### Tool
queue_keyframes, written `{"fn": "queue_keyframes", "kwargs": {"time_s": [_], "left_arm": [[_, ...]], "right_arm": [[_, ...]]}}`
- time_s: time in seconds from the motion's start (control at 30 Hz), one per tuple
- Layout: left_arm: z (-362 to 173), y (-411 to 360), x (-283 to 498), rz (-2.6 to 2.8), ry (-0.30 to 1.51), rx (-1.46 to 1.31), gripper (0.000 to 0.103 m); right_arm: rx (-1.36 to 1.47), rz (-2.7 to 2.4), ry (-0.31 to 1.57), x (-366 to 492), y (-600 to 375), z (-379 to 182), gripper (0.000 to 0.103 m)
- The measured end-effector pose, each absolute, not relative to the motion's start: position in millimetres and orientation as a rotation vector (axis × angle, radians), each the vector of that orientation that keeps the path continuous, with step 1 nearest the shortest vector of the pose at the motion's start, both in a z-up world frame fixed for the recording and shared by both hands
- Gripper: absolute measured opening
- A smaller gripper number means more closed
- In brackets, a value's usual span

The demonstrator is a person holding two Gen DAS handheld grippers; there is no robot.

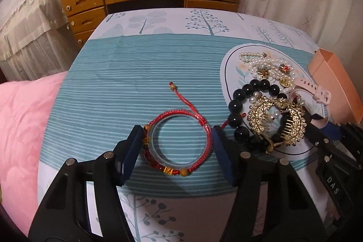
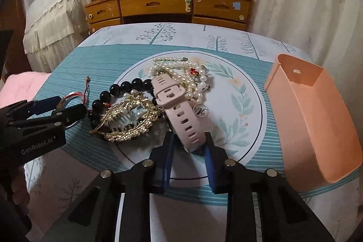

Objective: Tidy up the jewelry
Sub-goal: 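Grasp the pink-strap watch with the right tool while the left tool grasps the red string bracelet, then carry the watch and red bracelet into the pink tray and open both tools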

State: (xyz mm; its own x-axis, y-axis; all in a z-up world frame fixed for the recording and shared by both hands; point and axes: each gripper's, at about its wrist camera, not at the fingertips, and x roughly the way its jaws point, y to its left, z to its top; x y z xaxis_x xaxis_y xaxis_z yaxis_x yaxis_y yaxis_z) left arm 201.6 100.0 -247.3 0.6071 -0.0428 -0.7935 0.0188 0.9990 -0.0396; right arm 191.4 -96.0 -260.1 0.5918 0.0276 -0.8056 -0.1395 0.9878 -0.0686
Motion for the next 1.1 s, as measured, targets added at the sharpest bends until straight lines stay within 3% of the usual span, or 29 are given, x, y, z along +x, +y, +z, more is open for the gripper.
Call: {"fn": "queue_keyframes", "kwargs": {"time_s": [0.5, 0.57, 0.63, 0.9, 0.97, 1.03, 1.1], "left_arm": [[-221.5, 101.3, 138.8, -0.085, 0.878, -0.028, 0.059], [-214.7, 100.7, 129.9, -0.099, 0.868, -0.027, 0.059], [-205.5, 99.8, 120.9, -0.117, 0.855, -0.023, 0.059], [-176.0, 88.1, 99.3, -0.191, 0.815, -0.025, 0.059], [-172.8, 85.3, 97.2, -0.198, 0.817, -0.039, 0.059], [-170.2, 82.5, 95.9, -0.199, 0.816, -0.049, 0.059], [-170.4, 80.9, 100.1, -0.189, 0.825, -0.053, 0.059]], "right_arm": [[-0.112, 0.051, 0.959, 114.5, -103.2, -215.7, 0.021], [-0.089, 0.046, 0.951, 104.5, -105.4, -207.6, 0.019], [-0.059, 0.043, 0.938, 94.3, -109.9, -197.7, 0.0], [0.061, 0.022, 0.892, 75.0, -134.4, -176.7, 0.002], [0.129, 0.009, 0.928, 82.3, -144.5, -184.0, 0.013], [0.173, -0.002, 0.962, 94.1, -150.7, -191.4, 0.066], [0.182, -0.004, 0.951, 101.9, -151.6, -198.6, 0.085]]}}
